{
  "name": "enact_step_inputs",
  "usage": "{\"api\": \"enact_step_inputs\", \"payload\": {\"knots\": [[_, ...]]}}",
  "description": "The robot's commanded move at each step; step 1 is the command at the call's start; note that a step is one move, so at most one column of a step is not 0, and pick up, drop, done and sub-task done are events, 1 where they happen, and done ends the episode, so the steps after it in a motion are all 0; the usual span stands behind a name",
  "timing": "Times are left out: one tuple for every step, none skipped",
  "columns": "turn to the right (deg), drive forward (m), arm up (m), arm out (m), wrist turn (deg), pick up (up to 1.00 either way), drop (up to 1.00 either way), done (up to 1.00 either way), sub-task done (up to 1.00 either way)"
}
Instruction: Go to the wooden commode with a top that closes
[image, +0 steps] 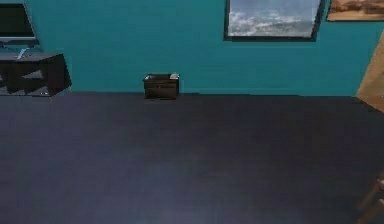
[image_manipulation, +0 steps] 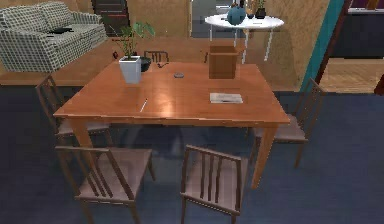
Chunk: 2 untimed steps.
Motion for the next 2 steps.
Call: {"api": "enact_step_inputs", "payload": {"knots": [[21.0,0.0,0.0,0.0,0.0,0.0,0.0,0.0,0.0],[0.0,0.05,0.0,0.0,0.0,0.0,0.0,0.0,0.0]]}}
